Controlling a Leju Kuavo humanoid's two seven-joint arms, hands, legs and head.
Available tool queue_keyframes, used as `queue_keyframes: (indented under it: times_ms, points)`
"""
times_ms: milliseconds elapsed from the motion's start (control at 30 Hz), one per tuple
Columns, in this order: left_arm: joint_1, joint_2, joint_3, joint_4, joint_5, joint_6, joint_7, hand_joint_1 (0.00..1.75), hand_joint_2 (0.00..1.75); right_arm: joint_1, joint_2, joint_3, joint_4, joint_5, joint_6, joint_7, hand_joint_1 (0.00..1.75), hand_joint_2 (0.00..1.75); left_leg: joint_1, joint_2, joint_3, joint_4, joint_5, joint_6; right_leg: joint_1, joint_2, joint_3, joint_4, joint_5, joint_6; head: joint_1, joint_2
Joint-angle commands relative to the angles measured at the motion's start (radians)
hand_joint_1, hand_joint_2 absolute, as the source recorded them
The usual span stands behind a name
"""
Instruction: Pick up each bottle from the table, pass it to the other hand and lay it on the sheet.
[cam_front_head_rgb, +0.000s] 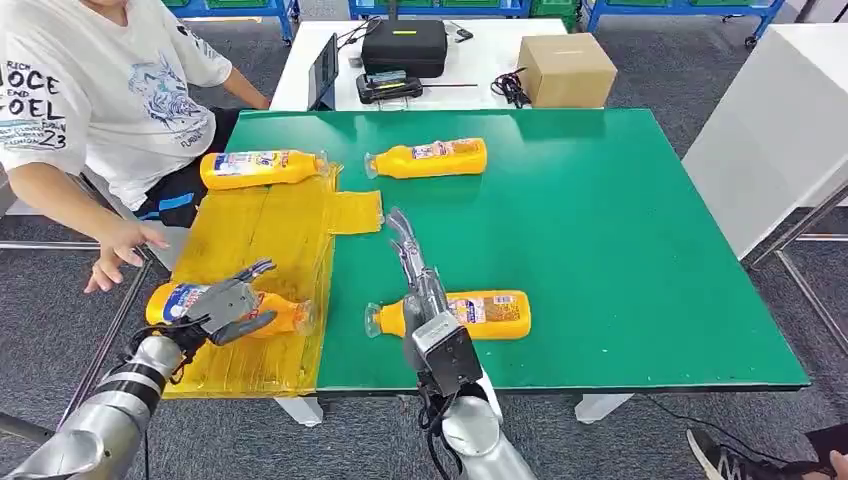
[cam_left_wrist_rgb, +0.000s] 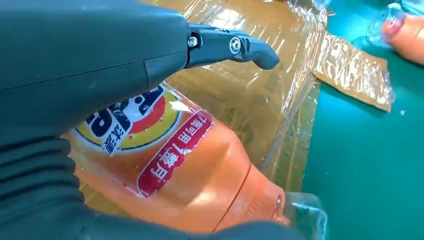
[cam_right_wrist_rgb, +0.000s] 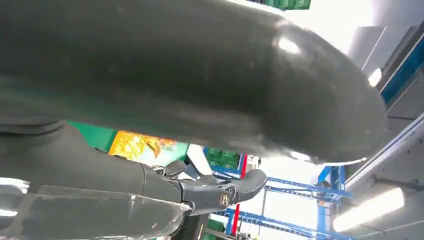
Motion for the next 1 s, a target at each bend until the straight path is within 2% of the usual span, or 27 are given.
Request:
queue_keyframes:
  times_ms: [33,67,100,167,333,400,500,567,667,700,800,1000]
  points:
    - [0.087,-0.15,0.123,-0.076,0.2,0.408,-0.11,0.0,0.0,-0.004,-0.032,0.002,0.042,0.023,-0.042,0.007,0.0,0.0,0.002,-0.001,-0.017,0.001,0.006,-0.001,0.002,-0.002,-0.016,0.0,0.006,-0.002,0.0,0.0]
    - [0.084,-0.177,0.176,-0.113,0.252,0.488,-0.143,0.0,0.0,-0.004,-0.032,0.005,0.049,0.025,-0.047,0.006,0.0,0.0,0.001,-0.002,-0.011,0.002,0.004,-0.001,0.001,-0.003,-0.013,0.0,0.003,-0.001,0.0,0.0]
    - [0.078,-0.184,0.175,-0.141,0.283,0.531,-0.185,0.0,0.0,-0.006,-0.034,0.014,0.058,0.022,-0.055,0.002,0.0,0.0,0.002,-0.001,-0.015,0.002,0.005,-0.001,0.002,-0.002,-0.016,-0.001,0.005,-0.001,0.0,0.0]
    - [0.091,-0.193,0.176,-0.201,0.331,0.569,-0.188,0.0,0.0,-0.01,-0.036,0.022,0.065,0.018,-0.067,-0.003,0.0,0.0,0.003,-0.003,-0.015,0.003,0.005,0.0,0.003,-0.004,-0.015,-0.001,0.004,-0.001,0.0,0.0]
    - [0.092,-0.188,0.176,-0.203,0.332,0.568,-0.187,0.0,0.0,-0.01,-0.036,0.023,0.065,0.018,-0.067,-0.003,0.0,0.0,0.002,0.004,-0.024,0.002,0.006,0.003,0.002,0.002,-0.026,-0.001,0.008,0.001,0.0,0.0]
    - [0.144,-0.19,0.123,-0.333,0.442,0.593,-0.188,0.0,0.0,-0.008,-0.039,0.027,0.061,0.014,-0.077,-0.003,0.0,0.0,0.002,0.004,-0.026,0.002,0.005,0.002,0.003,0.001,-0.027,-0.001,0.007,0.001,0.0,0.0]
    - [0.182,-0.206,0.074,-0.491,0.642,0.555,-0.188,0.0,0.0,-0.001,-0.047,0.028,0.057,0.017,-0.099,-0.005,0.0,0.0,0.002,0.005,-0.031,0.003,0.006,0.003,0.002,0.001,-0.033,0.0,0.009,0.0,0.0,0.0]
    - [0.198,-0.218,0.052,-0.561,0.677,0.544,-0.188,0.0,0.0,0.003,-0.056,0.021,0.048,0.045,-0.129,-0.013,0.0,0.0,0.002,0.005,-0.034,0.003,0.006,0.003,0.002,0.0,-0.036,-0.001,0.009,0.0,0.0,0.0]
    - [0.229,-0.244,0.023,-0.686,0.74,0.512,-0.188,0.0,0.0,0.01,-0.088,-0.002,0.014,0.16,-0.172,0.025,0.0,0.0,0.003,0.005,-0.036,0.004,0.005,0.003,0.004,0.0,-0.037,-0.001,0.008,0.0,0.0,0.0]
    - [0.235,-0.248,0.017,-0.704,0.743,0.506,-0.188,0.0,0.0,0.007,-0.106,-0.009,0.011,0.199,-0.172,0.056,0.0,1.75,0.002,0.005,-0.037,0.004,0.006,0.003,0.003,-0.001,-0.038,0.0,0.009,0.0,0.0,0.0]
    - [0.273,-0.273,0.043,-0.721,0.806,0.465,-0.164,0.0,0.0,0.003,-0.171,-0.056,0.026,0.333,-0.196,0.166,0.0,1.75,0.003,0.004,-0.037,0.004,0.006,0.004,0.003,-0.001,-0.038,-0.001,0.009,0.0,0.0,0.0]
    - [0.283,-0.274,0.048,-0.713,0.808,0.458,-0.169,0.0,0.0,0.014,-0.162,-0.081,0.026,0.342,-0.174,0.147,0.0,1.75,0.001,0.006,-0.037,0.003,0.006,0.003,0.001,0.0,-0.039,-0.001,0.009,0.0,0.0,0.0]
